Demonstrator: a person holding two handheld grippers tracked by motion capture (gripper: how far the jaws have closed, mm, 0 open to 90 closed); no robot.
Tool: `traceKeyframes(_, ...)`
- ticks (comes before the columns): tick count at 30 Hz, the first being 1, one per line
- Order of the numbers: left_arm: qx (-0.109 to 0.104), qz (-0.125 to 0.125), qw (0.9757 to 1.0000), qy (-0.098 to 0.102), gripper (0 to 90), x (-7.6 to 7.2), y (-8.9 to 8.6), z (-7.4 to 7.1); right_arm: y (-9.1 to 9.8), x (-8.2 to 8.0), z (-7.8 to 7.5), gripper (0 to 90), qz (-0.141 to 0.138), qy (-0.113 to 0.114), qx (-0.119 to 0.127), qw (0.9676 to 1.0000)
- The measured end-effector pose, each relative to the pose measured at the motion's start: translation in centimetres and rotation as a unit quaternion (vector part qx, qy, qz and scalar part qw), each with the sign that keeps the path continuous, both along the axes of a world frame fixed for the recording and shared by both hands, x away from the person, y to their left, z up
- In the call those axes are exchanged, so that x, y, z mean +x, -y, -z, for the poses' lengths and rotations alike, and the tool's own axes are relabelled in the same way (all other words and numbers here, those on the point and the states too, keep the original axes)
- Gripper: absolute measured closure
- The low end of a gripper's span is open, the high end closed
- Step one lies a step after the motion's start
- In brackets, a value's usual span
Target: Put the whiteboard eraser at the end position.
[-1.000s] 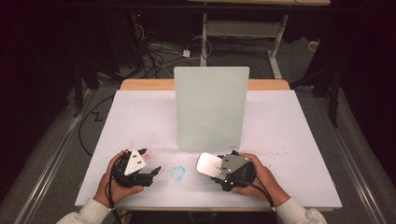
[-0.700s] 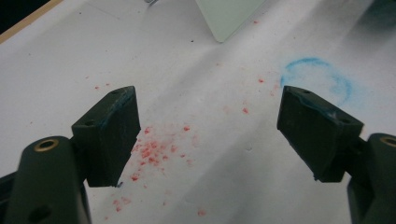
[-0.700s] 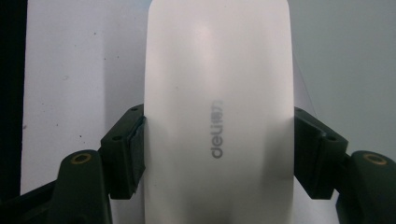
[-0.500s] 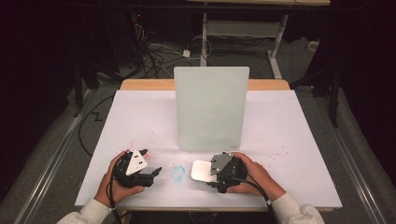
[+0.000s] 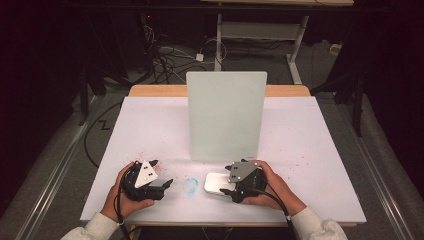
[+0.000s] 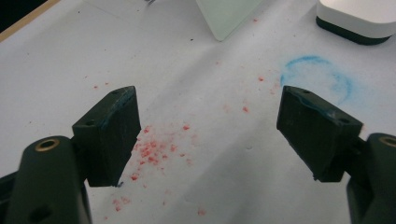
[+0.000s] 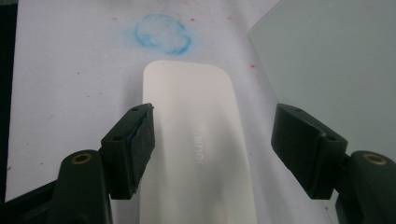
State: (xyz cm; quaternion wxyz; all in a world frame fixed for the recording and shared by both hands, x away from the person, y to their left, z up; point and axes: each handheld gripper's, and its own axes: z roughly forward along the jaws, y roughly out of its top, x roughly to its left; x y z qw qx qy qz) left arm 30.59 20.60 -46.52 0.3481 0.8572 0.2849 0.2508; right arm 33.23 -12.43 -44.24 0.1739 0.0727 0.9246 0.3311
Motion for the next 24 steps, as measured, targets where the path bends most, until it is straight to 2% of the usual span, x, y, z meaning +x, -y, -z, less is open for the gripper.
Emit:
traceKeyframes(2,-0.001,0.0,1.0,0.002,20.6,0.0,0.0,0.0,0.2,0.0,-0.2,31.1,0.008,0.003,0.012,0.9999)
traceKeyframes(8,-0.003,-0.003,1.0,0.004,20.5,0.0,-0.1,-0.1,1.0,0.2,-1.1,29.8,0.044,0.039,0.044,0.9973)
traceKeyframes(13,-0.003,-0.004,1.0,0.005,20.5,0.0,0.0,-0.1,2.1,0.5,-1.9,29.1,0.087,0.081,0.066,0.9907)
traceKeyframes(19,0.001,-0.002,1.0,0.004,20.5,0.0,0.0,-0.1,3.3,0.9,-2.6,27.2,0.121,0.099,0.088,0.9838)
traceKeyframes(24,-0.001,-0.003,1.0,0.005,20.5,-0.1,0.0,-0.1,4.0,0.9,-3.2,23.8,0.139,0.114,0.095,0.979)
